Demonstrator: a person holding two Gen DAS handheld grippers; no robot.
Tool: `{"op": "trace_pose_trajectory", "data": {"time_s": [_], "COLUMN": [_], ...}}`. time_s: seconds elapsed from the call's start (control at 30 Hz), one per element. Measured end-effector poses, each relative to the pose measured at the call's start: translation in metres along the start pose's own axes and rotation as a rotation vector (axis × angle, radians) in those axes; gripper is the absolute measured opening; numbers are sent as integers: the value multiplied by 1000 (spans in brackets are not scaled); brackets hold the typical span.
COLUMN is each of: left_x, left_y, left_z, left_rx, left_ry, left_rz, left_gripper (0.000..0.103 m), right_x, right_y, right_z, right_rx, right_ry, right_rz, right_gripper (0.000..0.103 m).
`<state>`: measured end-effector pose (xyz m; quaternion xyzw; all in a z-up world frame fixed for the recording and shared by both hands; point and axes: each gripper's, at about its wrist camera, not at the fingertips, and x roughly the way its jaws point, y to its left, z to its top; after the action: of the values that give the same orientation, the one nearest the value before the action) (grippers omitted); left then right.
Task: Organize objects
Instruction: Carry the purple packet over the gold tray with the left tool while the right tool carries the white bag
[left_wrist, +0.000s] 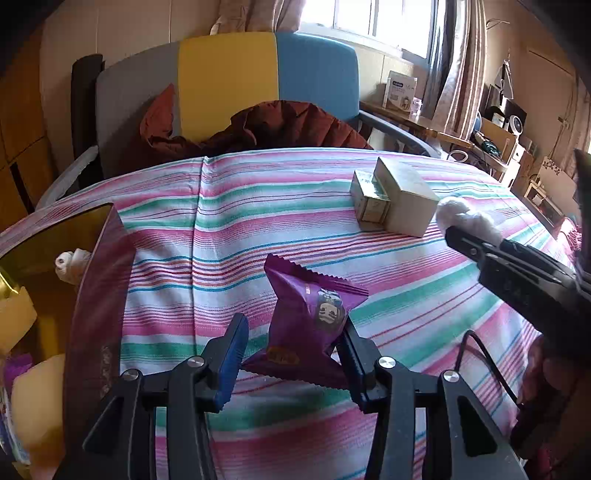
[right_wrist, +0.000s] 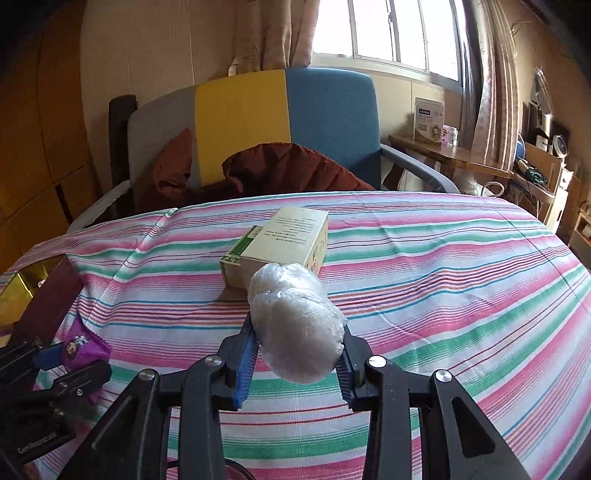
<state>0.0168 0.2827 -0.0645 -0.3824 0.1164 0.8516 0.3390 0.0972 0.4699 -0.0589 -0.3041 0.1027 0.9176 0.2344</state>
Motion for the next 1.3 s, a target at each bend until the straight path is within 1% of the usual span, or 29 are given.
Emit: {"op": "trace_pose_trajectory", "data": {"time_s": [0.13,0.37,0.53,0.67,0.8,1.0,1.07,1.17,1.23,1.3], "left_x": [-31,-72,-95,-113,-124,-122,-119,-113,-110,-107], "left_y": [4,35,66,100,134,181,195,205,209,211], "left_z": [-7,-14,-20,-28,-39,-60,-68,-76,-79,-81], "left_rx": [-9,-105,-179,-265,-345,-452,-492,-518,-523,-522], "left_ry": [-44,-94,-130,-157,-167,-128,-111,-74,-49,-26], "left_rz": [-30,-54,-21,3,43,94,100,109,102,110], "left_gripper": [49,49,49,49,49,49,49,49,49,49], "right_x": [-3,-4,-3,-2,-3,-3,-4,-5,-10,-18], "right_y": [9,22,26,29,32,35,36,39,43,48], "right_z": [-3,-6,-7,-8,-9,-9,-9,-8,-6,-2], "right_rx": [-36,-95,-116,-134,-149,-165,-171,-184,-203,-204], "right_ry": [-6,-8,-2,2,4,4,1,-3,-13,-29], "right_rz": [-5,-9,-11,-20,-26,-37,-42,-49,-53,-31], "right_gripper": [38,38,38,38,38,38,38,38,38,38]}}
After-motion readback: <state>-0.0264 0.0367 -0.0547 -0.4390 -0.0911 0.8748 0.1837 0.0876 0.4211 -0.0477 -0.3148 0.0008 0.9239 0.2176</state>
